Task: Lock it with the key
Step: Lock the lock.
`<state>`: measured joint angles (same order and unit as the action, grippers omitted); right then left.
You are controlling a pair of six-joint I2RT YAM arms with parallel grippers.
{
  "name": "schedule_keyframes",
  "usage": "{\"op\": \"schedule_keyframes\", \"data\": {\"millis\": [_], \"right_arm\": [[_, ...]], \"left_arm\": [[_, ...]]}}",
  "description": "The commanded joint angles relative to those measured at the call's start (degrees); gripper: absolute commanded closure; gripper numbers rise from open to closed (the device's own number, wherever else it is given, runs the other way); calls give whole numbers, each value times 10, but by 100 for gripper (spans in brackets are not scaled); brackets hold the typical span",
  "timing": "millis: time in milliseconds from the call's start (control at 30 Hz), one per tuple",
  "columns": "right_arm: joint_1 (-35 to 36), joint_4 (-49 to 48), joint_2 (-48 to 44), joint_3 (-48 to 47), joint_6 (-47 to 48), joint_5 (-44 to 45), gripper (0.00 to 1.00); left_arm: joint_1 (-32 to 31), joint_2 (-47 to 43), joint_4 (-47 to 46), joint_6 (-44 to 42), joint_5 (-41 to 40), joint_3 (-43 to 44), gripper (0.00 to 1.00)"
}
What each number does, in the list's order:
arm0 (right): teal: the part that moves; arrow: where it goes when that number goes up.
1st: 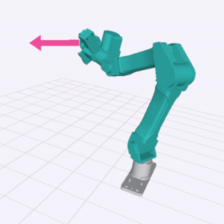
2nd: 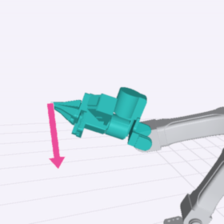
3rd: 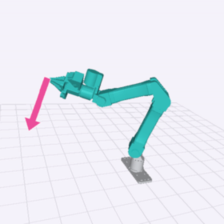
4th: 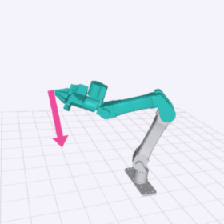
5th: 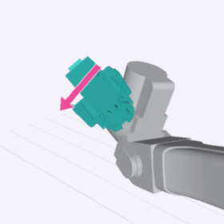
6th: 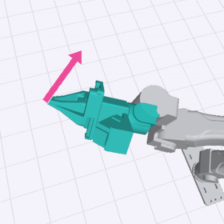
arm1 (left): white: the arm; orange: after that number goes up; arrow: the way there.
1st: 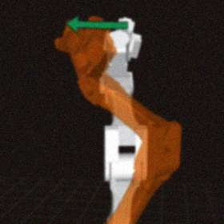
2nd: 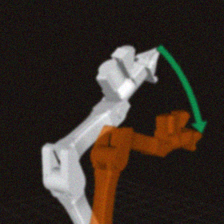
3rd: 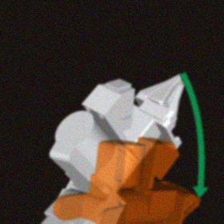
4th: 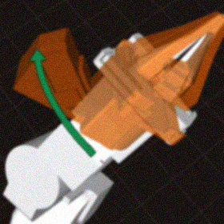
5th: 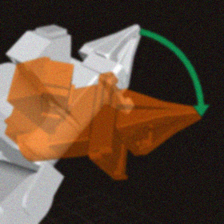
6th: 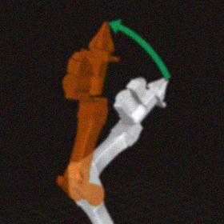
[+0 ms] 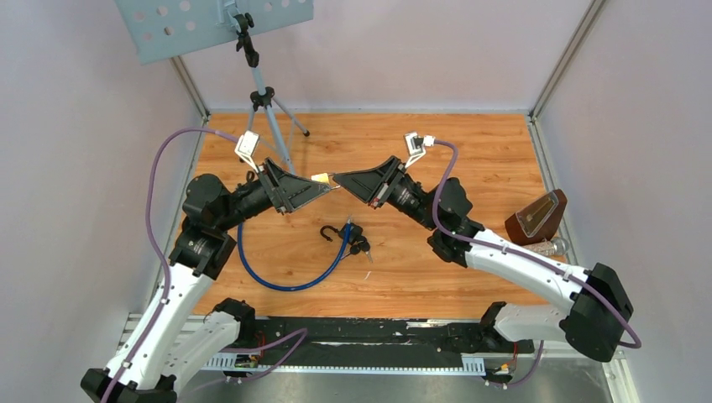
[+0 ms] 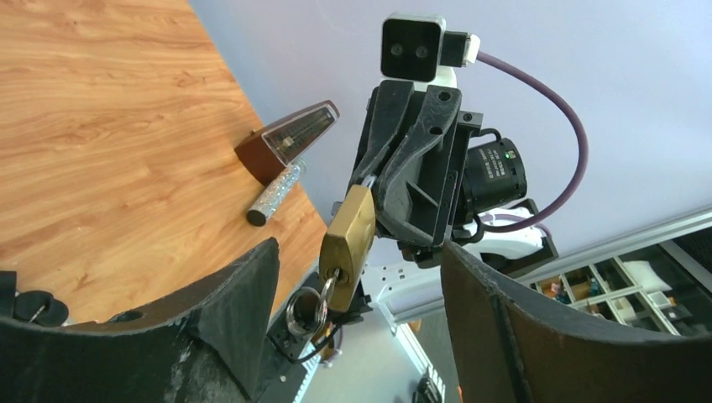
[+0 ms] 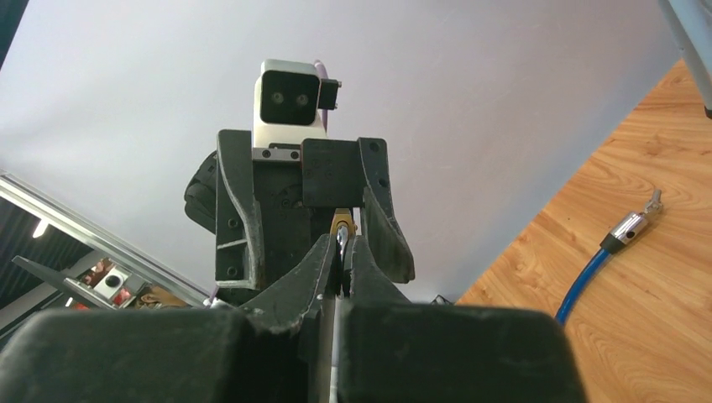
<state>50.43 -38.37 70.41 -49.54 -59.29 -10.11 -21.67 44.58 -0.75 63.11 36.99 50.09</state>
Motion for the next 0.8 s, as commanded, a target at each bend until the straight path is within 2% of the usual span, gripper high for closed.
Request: {"op": "schedule_keyframes", "data": {"millis": [0, 200, 300, 500, 667, 767], "right_arm": [[1, -26, -36, -3, 5, 19, 100], [0, -6, -60, -5, 18, 12, 100], [0, 47, -68, -20, 22, 6, 100], [-4, 154, -80, -62, 27, -25, 100], [-5, 170, -85, -71, 36, -41, 100], [-8, 180, -86, -77, 42, -52, 100]], "left_arm": [[0, -20, 29, -55, 11, 39, 21], [0, -7, 48, -106, 47, 57, 25], [0, -4, 52, -139, 64, 69, 26], [0, 3, 128, -290, 71, 114, 23], [0, 13, 102, -300, 165, 115, 31], [0, 11, 114, -316, 196, 117, 32]]}}
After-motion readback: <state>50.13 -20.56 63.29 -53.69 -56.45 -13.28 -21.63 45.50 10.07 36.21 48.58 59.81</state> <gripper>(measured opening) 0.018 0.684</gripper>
